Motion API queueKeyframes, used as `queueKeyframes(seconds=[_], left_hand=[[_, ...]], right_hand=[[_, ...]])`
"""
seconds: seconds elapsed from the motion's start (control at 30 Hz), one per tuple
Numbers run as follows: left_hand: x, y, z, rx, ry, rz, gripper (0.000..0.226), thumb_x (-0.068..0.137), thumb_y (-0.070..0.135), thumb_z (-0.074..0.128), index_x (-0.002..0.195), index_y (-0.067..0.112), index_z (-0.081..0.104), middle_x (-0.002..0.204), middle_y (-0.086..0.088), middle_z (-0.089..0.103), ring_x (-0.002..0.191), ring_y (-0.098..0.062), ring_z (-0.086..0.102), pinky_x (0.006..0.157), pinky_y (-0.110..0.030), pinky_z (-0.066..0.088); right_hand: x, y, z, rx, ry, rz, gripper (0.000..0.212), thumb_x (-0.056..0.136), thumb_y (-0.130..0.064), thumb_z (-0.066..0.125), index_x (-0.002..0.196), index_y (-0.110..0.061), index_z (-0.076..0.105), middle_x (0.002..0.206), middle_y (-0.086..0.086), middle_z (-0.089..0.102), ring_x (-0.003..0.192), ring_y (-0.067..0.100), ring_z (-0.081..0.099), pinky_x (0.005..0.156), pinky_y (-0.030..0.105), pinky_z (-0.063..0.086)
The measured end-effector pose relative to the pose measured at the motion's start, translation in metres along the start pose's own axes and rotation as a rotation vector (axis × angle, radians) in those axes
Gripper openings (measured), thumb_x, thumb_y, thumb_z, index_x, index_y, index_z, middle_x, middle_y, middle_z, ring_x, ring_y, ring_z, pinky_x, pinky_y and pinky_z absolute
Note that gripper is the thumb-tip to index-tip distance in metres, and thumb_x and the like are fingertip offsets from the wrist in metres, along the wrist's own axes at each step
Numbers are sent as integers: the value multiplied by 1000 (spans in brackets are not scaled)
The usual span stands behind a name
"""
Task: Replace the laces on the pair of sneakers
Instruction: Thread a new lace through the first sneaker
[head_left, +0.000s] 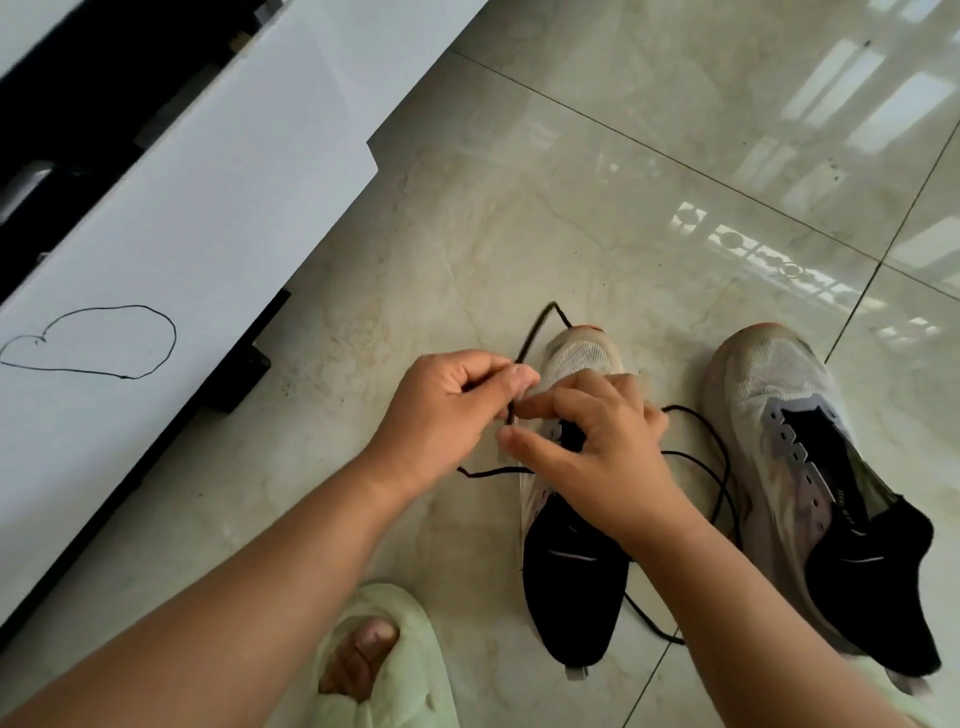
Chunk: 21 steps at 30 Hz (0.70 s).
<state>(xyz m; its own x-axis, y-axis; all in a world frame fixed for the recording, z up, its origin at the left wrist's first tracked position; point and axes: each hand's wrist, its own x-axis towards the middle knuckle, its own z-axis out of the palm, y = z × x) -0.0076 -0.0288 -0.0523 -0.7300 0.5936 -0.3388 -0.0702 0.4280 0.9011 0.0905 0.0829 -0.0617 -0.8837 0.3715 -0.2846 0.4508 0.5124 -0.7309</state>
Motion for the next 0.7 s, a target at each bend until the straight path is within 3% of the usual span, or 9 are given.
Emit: queueKeyframes(seconds=[0.07, 0.13, 0.27, 0.33, 0.4, 0.43, 0.5, 0.6, 0.7], left_hand=[[4, 5, -2, -65, 5, -11, 12, 88, 20, 62, 85, 16, 74, 60, 8, 64, 50, 0, 52, 54, -12, 44], [7, 5, -7, -47, 45, -9, 12, 88, 19, 62, 84, 17, 73, 61, 5, 65, 50, -1, 52, 53, -12, 45], [8, -4, -18, 65, 192, -43, 12, 88, 21, 61, 83, 17, 72, 63, 5, 65, 50, 1, 52, 54, -11, 45], [8, -8, -18, 114, 241, -59, 9, 89, 22, 61, 90, 18, 69, 72, 6, 66, 51, -1, 55, 56, -16, 47], [7, -10, -11, 177, 283, -82, 30, 89, 27, 61, 118, 21, 57, 89, 9, 64, 56, -6, 61, 63, -23, 49], [7, -10, -7, 174, 265, -106, 44, 90, 28, 59, 131, 24, 46, 95, 11, 63, 57, -8, 63, 66, -25, 51], [8, -7, 0, 118, 159, -126, 51, 92, 22, 54, 139, 31, 36, 101, 8, 62, 58, -8, 64, 66, -22, 52], [11, -1, 5, 310, 33, 49, 50, 89, 3, 47, 126, 35, 53, 120, 3, 56, 57, -12, 60, 61, -10, 44], [9, 4, 8, 616, -16, 234, 33, 87, 9, 58, 115, 26, 66, 126, 3, 46, 52, 0, 46, 60, 0, 34]], right_hand=[[3, -5, 0, 24, -8, 3, 8, 81, -49, 62, 77, -42, 59, 87, -22, 50, 100, 3, 30, 87, 28, 15], [4, -5, -1, 64, 35, 1, 18, 86, -39, 60, 68, -39, 55, 82, -20, 54, 100, 4, 36, 90, 27, 15], [3, 2, -7, 90, 92, 7, 21, 89, -28, 59, 70, -21, 65, 67, -8, 60, 83, 7, 51, 92, 33, 25], [3, 5, -6, 102, 114, 4, 17, 89, -23, 58, 77, -18, 68, 64, -6, 62, 71, 8, 55, 81, 33, 40], [4, 5, -5, 105, 154, 10, 14, 89, -22, 58, 85, -19, 71, 63, -8, 63, 63, 8, 56, 64, 25, 46], [4, 5, -4, 106, 178, 15, 14, 89, -23, 59, 87, -20, 72, 62, -8, 64, 61, 8, 57, 60, 25, 47], [5, 6, -4, 104, 199, 25, 14, 88, -26, 60, 92, -23, 73, 62, -8, 65, 59, 8, 59, 60, 29, 49], [5, 9, -4, 78, 208, 43, 13, 87, -28, 62, 91, -25, 74, 61, -9, 66, 59, 8, 60, 59, 25, 48], [6, 11, -6, 55, 237, 54, 11, 86, -28, 64, 81, -22, 73, 48, -12, 56, 48, 8, 52, 47, 14, 36]])
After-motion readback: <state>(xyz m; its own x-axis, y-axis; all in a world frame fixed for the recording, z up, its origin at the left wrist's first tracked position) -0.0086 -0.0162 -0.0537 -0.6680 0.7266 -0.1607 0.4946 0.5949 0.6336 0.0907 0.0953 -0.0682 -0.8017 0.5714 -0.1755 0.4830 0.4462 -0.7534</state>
